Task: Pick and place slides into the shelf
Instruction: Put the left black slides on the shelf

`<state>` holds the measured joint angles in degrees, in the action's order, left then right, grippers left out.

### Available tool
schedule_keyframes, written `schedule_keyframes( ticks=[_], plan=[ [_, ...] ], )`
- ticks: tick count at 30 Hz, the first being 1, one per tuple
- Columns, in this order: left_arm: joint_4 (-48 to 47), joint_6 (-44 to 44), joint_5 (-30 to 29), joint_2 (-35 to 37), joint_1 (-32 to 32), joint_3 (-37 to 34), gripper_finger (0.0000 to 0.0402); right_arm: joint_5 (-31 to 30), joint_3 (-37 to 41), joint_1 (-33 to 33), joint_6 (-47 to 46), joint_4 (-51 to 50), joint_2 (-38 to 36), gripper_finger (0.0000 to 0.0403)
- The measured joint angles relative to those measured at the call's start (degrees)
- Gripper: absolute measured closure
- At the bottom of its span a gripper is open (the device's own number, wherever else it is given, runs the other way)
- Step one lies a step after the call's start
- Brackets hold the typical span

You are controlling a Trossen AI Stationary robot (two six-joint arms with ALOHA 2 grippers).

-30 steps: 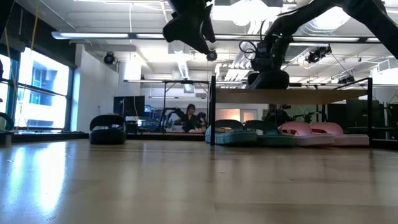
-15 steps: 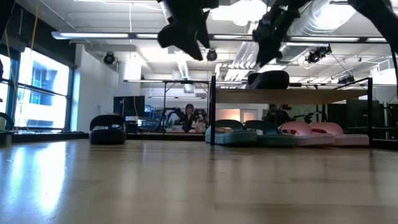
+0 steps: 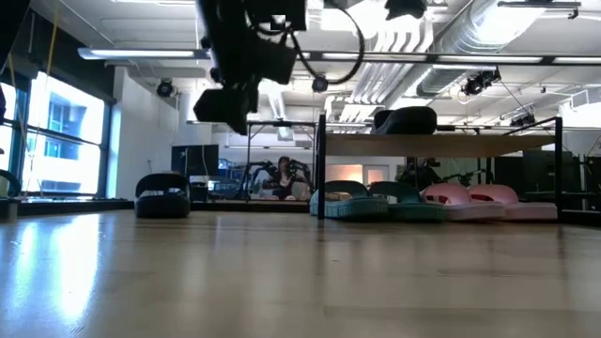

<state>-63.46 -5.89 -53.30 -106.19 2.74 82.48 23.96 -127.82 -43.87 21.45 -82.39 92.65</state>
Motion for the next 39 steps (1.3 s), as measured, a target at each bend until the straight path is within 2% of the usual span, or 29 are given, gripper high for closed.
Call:
schedule_keyframes(
  ticks=[4, 12, 19, 27, 39],
  plan=[
    [-4.8, 6.5, 2.4, -0.7, 1.7, -4.2, 0.0113, -0.2, 10.0, 5.6, -0.9, 6.7, -7.6, 0.0231],
    [-3.1, 10.4, 8.6, -0.7, 4.5, -12.3, 0.0113, -1.4, 39.9, 12.6, -6.4, 23.2, -24.2, 0.0231],
    [0.3, 14.9, 11.3, -0.8, 4.9, -17.7, 0.0113, -10.5, 57.4, 15.8, -10.7, 30.0, -34.2, 0.0231],
    [4.8, 21.1, 13.0, -0.8, 5.1, -22.7, 0.0113, -11.3, 67.1, 15.9, -13.1, 33.8, -40.2, 0.0231],
    [6.3, 27.2, 13.1, -0.5, 5.2, -29.8, 0.0113, -10.4, 68.7, 15.9, -13.1, 34.9, -41.8, 0.0231]
  ],
)
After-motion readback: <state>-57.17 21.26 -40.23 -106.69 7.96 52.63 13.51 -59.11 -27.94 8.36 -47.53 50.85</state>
